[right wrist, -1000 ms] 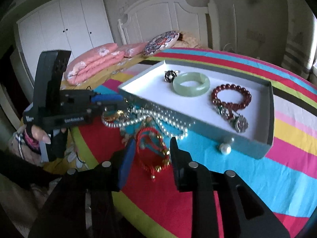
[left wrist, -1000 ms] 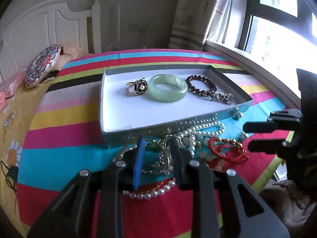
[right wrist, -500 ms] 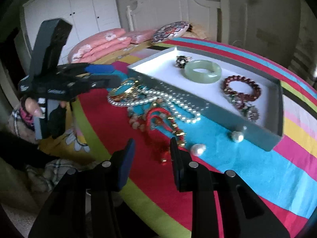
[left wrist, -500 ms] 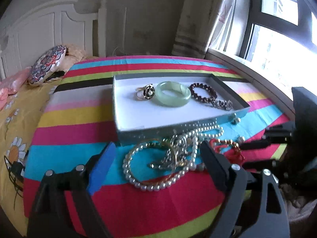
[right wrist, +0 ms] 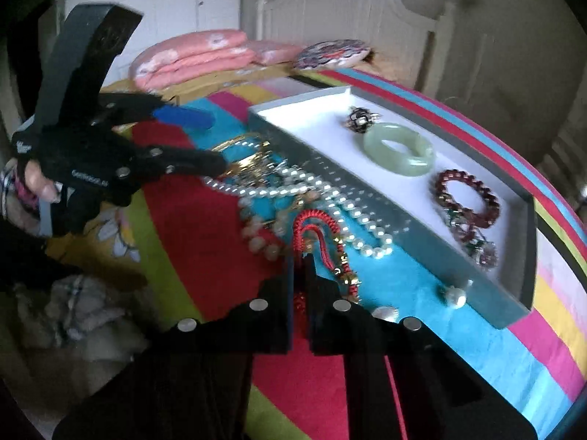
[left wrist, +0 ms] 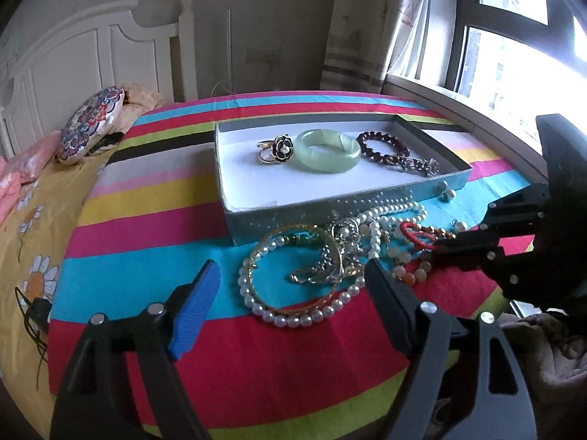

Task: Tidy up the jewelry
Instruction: 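Grasp the red bead necklace with the right gripper while the left grasps the gold bangle, then lower the red necklace and gold bangle into the tray and open both grippers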

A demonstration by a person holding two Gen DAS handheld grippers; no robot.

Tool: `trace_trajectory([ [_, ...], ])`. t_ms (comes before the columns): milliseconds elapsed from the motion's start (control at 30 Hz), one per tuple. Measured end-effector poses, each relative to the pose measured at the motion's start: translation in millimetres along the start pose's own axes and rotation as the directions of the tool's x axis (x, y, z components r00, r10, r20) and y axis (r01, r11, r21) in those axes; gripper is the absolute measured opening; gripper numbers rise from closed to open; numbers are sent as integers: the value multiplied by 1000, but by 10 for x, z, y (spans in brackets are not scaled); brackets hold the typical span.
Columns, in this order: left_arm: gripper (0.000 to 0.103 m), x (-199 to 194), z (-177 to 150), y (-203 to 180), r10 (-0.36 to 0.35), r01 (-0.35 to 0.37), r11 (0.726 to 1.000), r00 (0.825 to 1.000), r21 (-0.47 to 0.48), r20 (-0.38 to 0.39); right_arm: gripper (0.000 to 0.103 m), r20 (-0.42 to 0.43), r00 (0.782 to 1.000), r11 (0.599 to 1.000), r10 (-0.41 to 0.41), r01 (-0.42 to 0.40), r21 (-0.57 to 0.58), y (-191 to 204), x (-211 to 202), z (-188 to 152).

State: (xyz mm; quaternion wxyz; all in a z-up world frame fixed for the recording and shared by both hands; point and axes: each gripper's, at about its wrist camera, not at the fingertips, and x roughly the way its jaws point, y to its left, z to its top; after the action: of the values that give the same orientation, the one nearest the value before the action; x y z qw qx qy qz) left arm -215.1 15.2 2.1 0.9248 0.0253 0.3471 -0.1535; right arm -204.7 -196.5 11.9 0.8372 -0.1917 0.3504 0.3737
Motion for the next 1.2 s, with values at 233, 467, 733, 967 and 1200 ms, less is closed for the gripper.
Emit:
trace_trajectory([
  [233,80,74,14,41,-11,11,1000,1000,-12,-14,8,263,956,932,128,-207,297,-504,-532,-46],
  [467,43,151,74,-89,-42,43,998,999,47,-28,8,350,929,912,124,-246,330,-555,-722,-23],
  [733,10,200,21,-237,-55,61,988,997,139,-47,8,338,935,916,109,-227,331,-563,-711,-54],
  [967,4,97,8,-306,-10,7,982,1000,189,16,8,345,934,922,91,-210,325,-544,-730,-47],
  [1200,4,-126,133,-280,-11,-2,984,997,180,75,8,371,927,921,64,-198,335,-618,-813,-44],
])
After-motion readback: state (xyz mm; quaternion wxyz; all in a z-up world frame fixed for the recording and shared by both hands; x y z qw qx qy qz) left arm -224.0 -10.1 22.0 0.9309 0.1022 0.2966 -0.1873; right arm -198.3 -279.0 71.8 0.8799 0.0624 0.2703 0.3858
